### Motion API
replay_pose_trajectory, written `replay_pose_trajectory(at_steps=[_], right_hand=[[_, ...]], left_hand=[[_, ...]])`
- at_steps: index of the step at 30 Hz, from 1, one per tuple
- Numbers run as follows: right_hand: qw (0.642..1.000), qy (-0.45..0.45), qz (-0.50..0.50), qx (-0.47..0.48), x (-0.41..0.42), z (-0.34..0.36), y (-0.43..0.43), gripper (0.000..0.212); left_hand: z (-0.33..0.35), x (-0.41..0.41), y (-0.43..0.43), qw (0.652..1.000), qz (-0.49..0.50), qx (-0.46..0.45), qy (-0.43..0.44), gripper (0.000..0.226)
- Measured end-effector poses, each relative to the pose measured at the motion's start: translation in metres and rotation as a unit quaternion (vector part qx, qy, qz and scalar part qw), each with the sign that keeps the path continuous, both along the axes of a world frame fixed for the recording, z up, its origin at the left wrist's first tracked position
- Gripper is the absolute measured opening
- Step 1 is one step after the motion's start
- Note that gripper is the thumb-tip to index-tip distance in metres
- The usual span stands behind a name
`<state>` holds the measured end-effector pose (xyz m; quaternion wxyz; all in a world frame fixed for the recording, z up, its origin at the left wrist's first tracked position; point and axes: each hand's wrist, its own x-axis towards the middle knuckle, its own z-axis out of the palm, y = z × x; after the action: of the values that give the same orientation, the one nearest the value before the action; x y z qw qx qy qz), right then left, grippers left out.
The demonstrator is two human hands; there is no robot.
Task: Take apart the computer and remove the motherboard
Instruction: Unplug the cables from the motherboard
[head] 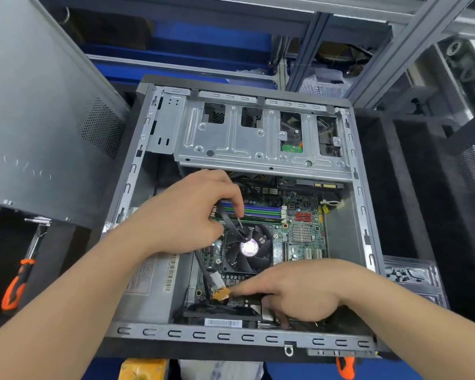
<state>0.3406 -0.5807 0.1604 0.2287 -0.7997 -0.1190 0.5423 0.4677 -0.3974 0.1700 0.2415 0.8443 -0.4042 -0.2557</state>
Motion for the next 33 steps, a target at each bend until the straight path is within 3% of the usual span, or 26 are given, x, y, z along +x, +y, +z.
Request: replay_pose_trajectory(at_steps=[7, 13, 16, 20, 25, 28, 33], right_hand=[[0.993, -0.095, -0.002, -0.074, 0.013, 0.042, -0.017, 0.027], [0.962, -0.189, -0.109, -0.165, 0.032, 0.058, -0.038, 0.020], [0.939, -0.251, -0.160, -0.174, 0.036, 0.052, -0.033, 0.038], [0.955, -0.169, -0.081, -0.230, 0.038, 0.050, -0.032, 0.061], [0.955, -0.132, -0.066, -0.256, 0.036, 0.038, -0.031, 0.077], [0.959, -0.129, -0.111, -0.225, 0.043, 0.024, -0.023, 0.077], [0.950, -0.197, -0.162, -0.181, 0.064, 0.004, -0.012, 0.051]], left_hand=[[0.006, 0.003, 0.003, 0.999, 0.011, -0.046, 0.021, 0.043], [0.015, 0.006, 0.013, 0.990, 0.026, -0.119, 0.065, 0.036], [0.016, 0.005, 0.016, 0.984, 0.046, -0.153, 0.079, 0.029], [0.019, 0.009, 0.025, 0.989, 0.058, -0.135, 0.022, 0.031], [0.022, 0.011, 0.042, 0.986, 0.095, -0.119, -0.065, 0.043], [0.020, 0.006, 0.041, 0.981, 0.107, -0.132, -0.099, 0.039], [0.018, 0.002, 0.041, 0.975, 0.153, -0.152, -0.054, 0.043]])
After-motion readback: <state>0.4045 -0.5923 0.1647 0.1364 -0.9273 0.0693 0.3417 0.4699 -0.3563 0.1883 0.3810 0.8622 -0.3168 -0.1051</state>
